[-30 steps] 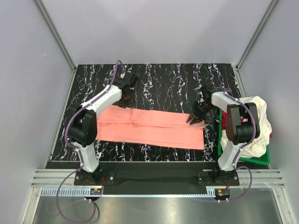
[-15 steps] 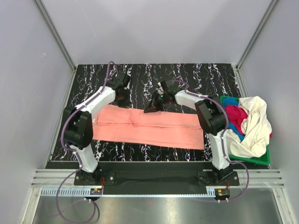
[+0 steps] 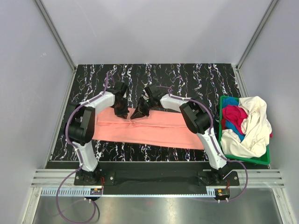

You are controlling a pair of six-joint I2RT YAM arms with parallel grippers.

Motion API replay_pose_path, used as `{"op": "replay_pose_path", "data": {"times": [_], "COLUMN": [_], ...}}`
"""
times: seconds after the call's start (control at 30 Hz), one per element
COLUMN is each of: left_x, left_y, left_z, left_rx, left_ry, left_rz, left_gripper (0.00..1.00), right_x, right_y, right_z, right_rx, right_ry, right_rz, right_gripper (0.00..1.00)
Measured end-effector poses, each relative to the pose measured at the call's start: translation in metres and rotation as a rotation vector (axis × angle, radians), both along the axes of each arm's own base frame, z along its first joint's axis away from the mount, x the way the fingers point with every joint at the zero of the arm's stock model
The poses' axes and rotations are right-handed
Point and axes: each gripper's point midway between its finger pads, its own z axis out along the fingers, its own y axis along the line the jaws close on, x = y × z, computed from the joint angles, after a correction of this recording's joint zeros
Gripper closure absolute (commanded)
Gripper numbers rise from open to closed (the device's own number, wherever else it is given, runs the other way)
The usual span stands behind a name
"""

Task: Fold and stack the t-shirts
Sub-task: Fold the tshirt

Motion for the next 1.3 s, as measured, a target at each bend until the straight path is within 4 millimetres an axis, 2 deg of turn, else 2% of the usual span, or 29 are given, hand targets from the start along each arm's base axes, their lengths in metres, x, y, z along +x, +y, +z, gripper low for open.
{"op": "replay_pose_path", "data": {"times": [0.53,0.8,1.0,1.17,1.3], "left_x": [0.005,0.005,0.003,0.003,0.003], "left_y": [-0.009,-0.013,-0.013,-0.013,-0.014], "left_z": [0.0,-0.001,-0.007,-0.007,-0.002], "left_rx": [-0.053,-0.075,-0.069,-0.067,-0.077], "left_ry": [-0.016,-0.01,0.008,0.013,0.002], "left_rz": [0.025,0.036,0.036,0.036,0.034], "left_gripper": [0.87,0.87,0.86,0.83,0.82], "right_x": [-0.007,-0.027,-0.037,-0.033,-0.024], "right_y": [0.001,0.011,0.01,0.001,-0.019], "right_z": [-0.005,-0.004,-0.011,-0.012,-0.01], "right_rx": [-0.017,-0.006,-0.022,-0.026,-0.045], "right_ry": [0.022,0.04,0.066,0.062,0.053], "right_rz": [0.011,0.059,0.073,0.081,0.072], "right_gripper": [1.0,1.0,1.0,1.0,0.98]}}
